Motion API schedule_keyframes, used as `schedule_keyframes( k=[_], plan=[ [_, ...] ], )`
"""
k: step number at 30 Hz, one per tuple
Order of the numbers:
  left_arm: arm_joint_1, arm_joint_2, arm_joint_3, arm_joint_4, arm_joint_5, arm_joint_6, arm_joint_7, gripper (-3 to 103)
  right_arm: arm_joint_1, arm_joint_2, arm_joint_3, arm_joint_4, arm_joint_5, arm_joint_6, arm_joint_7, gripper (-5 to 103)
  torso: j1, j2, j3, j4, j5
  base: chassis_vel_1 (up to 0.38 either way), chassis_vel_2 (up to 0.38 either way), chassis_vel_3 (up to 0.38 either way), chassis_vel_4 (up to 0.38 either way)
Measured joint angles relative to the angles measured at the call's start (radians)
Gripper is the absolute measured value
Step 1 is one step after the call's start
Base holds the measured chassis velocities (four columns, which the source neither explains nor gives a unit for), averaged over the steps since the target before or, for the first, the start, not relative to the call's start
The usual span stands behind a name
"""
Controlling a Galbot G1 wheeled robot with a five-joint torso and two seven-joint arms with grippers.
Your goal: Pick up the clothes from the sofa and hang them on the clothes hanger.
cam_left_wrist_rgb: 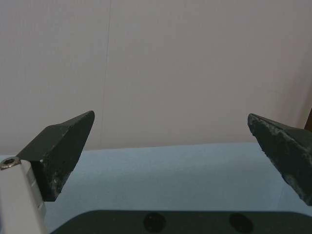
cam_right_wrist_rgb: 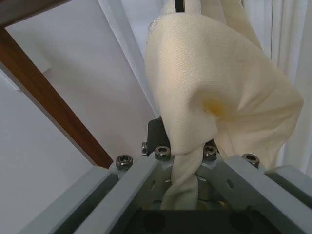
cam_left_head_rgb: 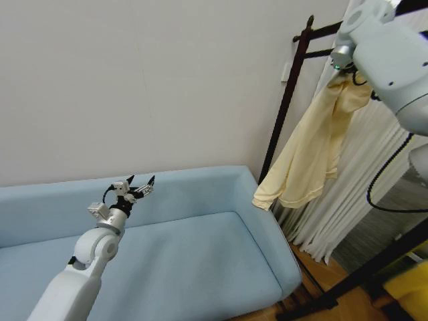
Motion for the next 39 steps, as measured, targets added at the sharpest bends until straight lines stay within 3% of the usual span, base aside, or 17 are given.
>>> schedule_keyframes(
  k=[17,36,38,39],
  plan=[
    [0.001,-0.001,0.010,-0.001,0.012,-0.002,0.011,100,-0.025,-0.085,-0.002,0.059,0.010,-0.013,0.012,1,0.000,0.000,0.000,0.0000,0.0001,0.000,0.000,0.000,0.000],
    [0.013,-0.018,-0.004,-0.006,0.023,-0.006,0.030,100,-0.054,-0.128,-0.017,0.156,-0.009,-0.015,0.030,1,0.000,0.000,0.000,-0.0002,0.0002,0.000,0.000,0.000,0.000],
    [0.012,-0.023,-0.005,-0.007,0.023,-0.006,0.031,100,-0.054,-0.128,-0.023,0.158,-0.025,-0.021,0.022,11,0.000,0.000,0.000,-0.0001,0.0003,0.000,0.000,0.000,0.000],
    [0.012,-0.023,-0.005,-0.007,0.023,-0.006,0.031,100,-0.054,-0.128,-0.023,0.158,-0.025,-0.021,0.022,11,0.000,0.000,0.000,-0.0001,0.0003,0.000,0.000,0.000,0.000]
  ],
)
